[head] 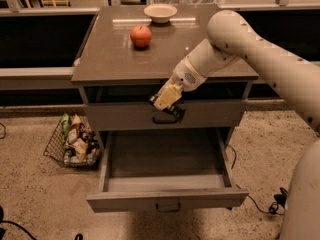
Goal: Place rxbar chocolate into middle drawer
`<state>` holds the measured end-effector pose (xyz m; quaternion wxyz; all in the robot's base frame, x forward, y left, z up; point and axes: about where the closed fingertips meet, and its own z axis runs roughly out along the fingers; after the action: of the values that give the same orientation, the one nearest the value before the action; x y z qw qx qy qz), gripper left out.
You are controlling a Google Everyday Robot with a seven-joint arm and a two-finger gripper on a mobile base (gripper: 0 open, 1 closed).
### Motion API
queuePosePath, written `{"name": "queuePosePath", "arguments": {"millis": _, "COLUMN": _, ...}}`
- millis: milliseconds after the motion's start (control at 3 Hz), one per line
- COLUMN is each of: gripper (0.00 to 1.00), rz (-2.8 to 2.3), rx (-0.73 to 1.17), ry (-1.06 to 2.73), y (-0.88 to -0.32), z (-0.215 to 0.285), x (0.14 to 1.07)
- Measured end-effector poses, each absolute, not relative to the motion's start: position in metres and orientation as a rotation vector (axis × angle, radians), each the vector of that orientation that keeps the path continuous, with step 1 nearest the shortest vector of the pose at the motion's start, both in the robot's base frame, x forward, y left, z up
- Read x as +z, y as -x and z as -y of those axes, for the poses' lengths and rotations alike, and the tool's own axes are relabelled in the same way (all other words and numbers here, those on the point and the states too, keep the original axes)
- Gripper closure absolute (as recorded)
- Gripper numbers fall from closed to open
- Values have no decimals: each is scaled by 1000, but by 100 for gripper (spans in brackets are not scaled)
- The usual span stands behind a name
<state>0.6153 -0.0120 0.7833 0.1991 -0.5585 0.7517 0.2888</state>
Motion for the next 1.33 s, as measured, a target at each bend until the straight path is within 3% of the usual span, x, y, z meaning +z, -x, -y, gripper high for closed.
{"name": "queuePosePath", "arguments": {"millis": 1333, "gripper": 100, "rz": -1997, "rx": 810, "ry": 1859, "y": -577, "z": 0, "x": 704}}
